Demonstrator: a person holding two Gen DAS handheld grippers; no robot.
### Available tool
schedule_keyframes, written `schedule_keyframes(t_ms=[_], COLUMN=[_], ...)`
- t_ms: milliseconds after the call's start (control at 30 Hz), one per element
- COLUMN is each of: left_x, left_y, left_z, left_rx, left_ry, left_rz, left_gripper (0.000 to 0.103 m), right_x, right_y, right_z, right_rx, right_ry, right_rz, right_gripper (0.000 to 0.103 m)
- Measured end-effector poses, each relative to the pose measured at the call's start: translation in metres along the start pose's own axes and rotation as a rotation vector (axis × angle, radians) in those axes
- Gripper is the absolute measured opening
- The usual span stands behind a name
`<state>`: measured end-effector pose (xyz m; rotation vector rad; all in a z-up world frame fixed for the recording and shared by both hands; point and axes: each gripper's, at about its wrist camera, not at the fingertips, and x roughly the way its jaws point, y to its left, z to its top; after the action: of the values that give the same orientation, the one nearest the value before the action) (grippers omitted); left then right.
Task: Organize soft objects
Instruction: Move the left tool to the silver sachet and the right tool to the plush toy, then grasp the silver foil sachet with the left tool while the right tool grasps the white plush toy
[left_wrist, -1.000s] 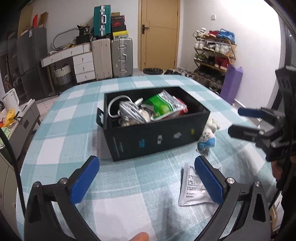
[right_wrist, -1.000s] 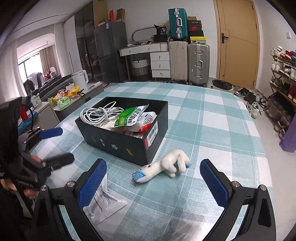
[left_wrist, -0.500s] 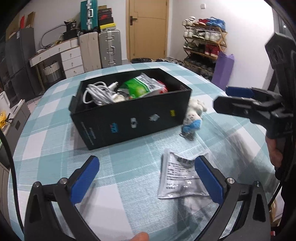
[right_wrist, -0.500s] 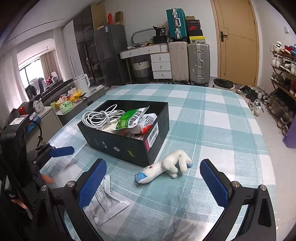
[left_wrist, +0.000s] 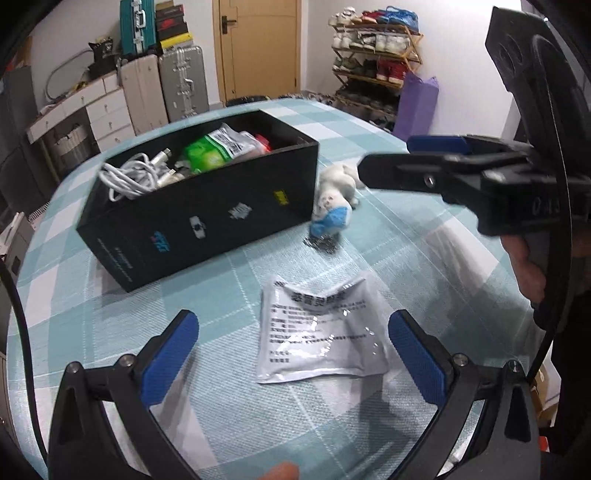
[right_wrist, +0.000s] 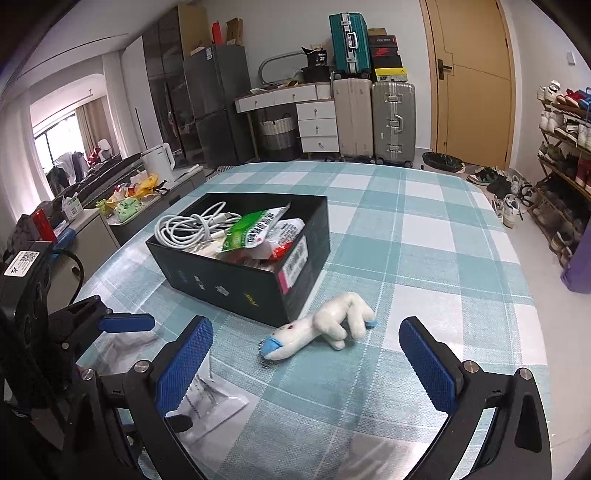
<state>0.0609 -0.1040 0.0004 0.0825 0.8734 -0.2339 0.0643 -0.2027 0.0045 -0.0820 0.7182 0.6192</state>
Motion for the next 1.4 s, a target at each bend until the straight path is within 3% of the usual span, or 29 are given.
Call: schedule_keyframes(t_ms=[300, 600, 700, 867, 967, 1067, 1400], left_x=[0.016, 0.021, 0.019, 0.012, 0.008, 0.004, -0.008], left_y=[-0.014, -0.014, -0.016, -0.018, -0.011, -0.001, 0.011], left_z=[0.001, 0.007, 0.008, 0.006, 0.005, 0.003, -0.003], left_rx=[0.045, 0.019, 0.026, 0.063, 0.052, 0.025, -0.002], left_ry=[0.074, 0.098, 0.084, 0.05, 0.044, 0.037, -0.005], left_rz=[-0.001, -0.005, -0.011, -0.038, -0.061, -0.07, -0.034], left_gripper=[0.103, 0.099, 0.092, 0.062, 0.052, 0.047, 0.047], right_x=[-0.001, 0.002, 0.004, 0.008, 0.014, 0.021, 0.031], right_y=[-0.005, -0.007, -0.008, -0.011, -0.015, -0.019, -0.015], right_z=[0.0, -0.001, -0.002, -0.003, -0.005, -0.007, -0.008], right_rx=[0.007, 0.007, 0.011, 0.016, 0.031, 0.049, 0.066], right_ry=[-0.006, 0.007, 0.012, 0.028, 0.053, 0.077, 0.108], right_rz=[-0.013, -0.03, -0.033, -0.048, -0.07, -0.082, -0.059], right_gripper=[0.102, 0.102, 0.102, 0.102, 0.102, 0.102, 0.102])
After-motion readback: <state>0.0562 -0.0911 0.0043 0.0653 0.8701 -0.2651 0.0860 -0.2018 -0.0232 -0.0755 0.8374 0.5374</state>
